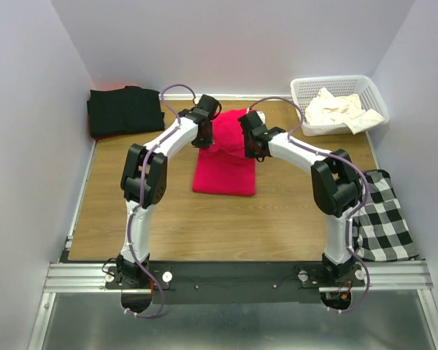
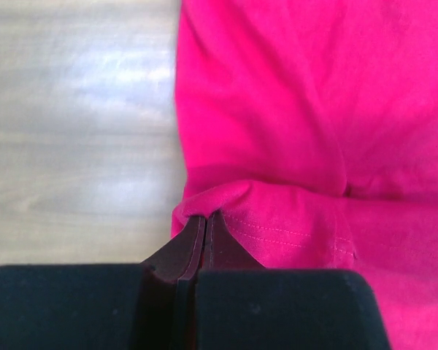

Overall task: Fold and stack the t-shirts
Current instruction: Fold the folded rectangular tshirt in 1/3 of the way

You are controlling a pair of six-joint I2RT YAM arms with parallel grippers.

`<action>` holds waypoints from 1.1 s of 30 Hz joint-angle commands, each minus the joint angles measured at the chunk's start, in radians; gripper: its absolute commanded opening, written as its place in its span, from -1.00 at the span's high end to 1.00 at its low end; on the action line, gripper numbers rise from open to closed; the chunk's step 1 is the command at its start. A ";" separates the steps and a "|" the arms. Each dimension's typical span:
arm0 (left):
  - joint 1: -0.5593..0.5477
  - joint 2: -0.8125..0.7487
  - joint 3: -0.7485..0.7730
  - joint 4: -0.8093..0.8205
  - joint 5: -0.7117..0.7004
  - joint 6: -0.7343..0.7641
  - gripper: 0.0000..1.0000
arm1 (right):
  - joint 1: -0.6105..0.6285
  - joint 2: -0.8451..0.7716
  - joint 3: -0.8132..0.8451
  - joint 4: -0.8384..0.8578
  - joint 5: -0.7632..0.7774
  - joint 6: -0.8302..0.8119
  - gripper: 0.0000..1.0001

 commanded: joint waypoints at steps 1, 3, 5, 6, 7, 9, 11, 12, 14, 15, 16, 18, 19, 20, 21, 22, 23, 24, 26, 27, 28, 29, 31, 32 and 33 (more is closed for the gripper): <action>0.018 0.081 0.128 -0.028 0.033 0.062 1.00 | -0.018 0.059 0.073 0.004 -0.014 -0.020 0.99; 0.021 0.094 0.147 -0.021 0.041 0.071 1.00 | -0.022 0.065 0.088 0.004 -0.008 -0.020 0.98; 0.029 0.101 0.173 -0.022 0.047 0.079 0.92 | -0.024 0.064 0.093 0.004 -0.001 -0.017 0.82; 0.032 0.104 0.185 -0.022 0.044 0.084 0.77 | -0.025 0.065 0.100 0.006 0.007 -0.012 0.71; 0.038 0.104 0.207 -0.019 0.038 0.085 0.53 | -0.025 0.062 0.105 0.004 0.013 -0.010 0.46; 0.043 0.101 0.230 0.002 0.022 0.090 0.38 | -0.028 0.061 0.126 0.004 0.030 -0.006 0.26; 0.047 0.092 0.273 0.016 0.009 0.102 0.19 | -0.033 0.059 0.140 0.006 0.045 -0.003 0.15; 0.047 0.089 0.288 0.031 0.001 0.107 0.18 | -0.033 0.059 0.149 0.006 0.065 -0.001 0.14; 0.049 0.071 0.310 0.044 -0.021 0.113 0.12 | -0.034 0.055 0.166 0.006 0.078 -0.001 0.11; 0.049 0.065 0.313 0.048 -0.024 0.114 0.11 | -0.036 0.050 0.171 0.004 0.078 -0.006 0.10; 0.050 0.049 0.308 0.050 -0.025 0.116 0.10 | -0.034 0.046 0.171 0.006 0.070 -0.006 0.10; 0.050 0.038 0.293 0.036 -0.024 0.120 0.10 | -0.034 0.039 0.166 0.006 0.038 -0.015 0.10; 0.050 0.020 0.256 0.036 -0.021 0.122 0.10 | -0.034 0.030 0.160 0.004 0.023 -0.021 0.10; 0.049 0.008 0.230 0.038 -0.011 0.130 0.10 | -0.031 0.024 0.139 0.004 0.007 -0.023 0.10; 0.049 -0.004 0.203 0.039 0.001 0.131 0.10 | -0.030 0.015 0.121 0.004 -0.020 -0.018 0.10; 0.050 -0.033 0.139 0.044 0.015 0.137 0.10 | -0.027 -0.002 0.105 0.004 -0.030 -0.014 0.10; 0.049 -0.049 0.101 0.051 0.033 0.142 0.11 | -0.013 -0.013 0.070 0.004 -0.036 -0.004 0.10; 0.049 -0.067 0.065 0.067 0.063 0.151 0.10 | -0.007 -0.025 0.050 0.004 -0.049 0.000 0.10; 0.047 -0.121 -0.037 0.082 0.094 0.168 0.12 | 0.016 -0.063 0.009 0.004 -0.065 0.025 0.10; 0.047 -0.138 -0.067 0.093 0.110 0.177 0.12 | 0.027 -0.074 -0.028 0.004 -0.076 0.031 0.10; 0.047 -0.168 -0.118 0.094 0.122 0.188 0.12 | 0.036 -0.088 -0.048 0.004 -0.083 0.039 0.10; 0.047 -0.182 -0.141 0.098 0.136 0.197 0.12 | 0.051 -0.108 -0.065 0.004 -0.092 0.055 0.10; 0.047 -0.221 -0.205 0.088 0.153 0.214 0.13 | 0.064 -0.128 -0.113 0.004 -0.123 0.069 0.10; 0.047 -0.238 -0.232 0.091 0.156 0.220 0.13 | 0.074 -0.135 -0.126 0.004 -0.138 0.082 0.10; 0.047 -0.251 -0.261 0.094 0.156 0.223 0.13 | 0.082 -0.154 -0.142 0.004 -0.154 0.089 0.10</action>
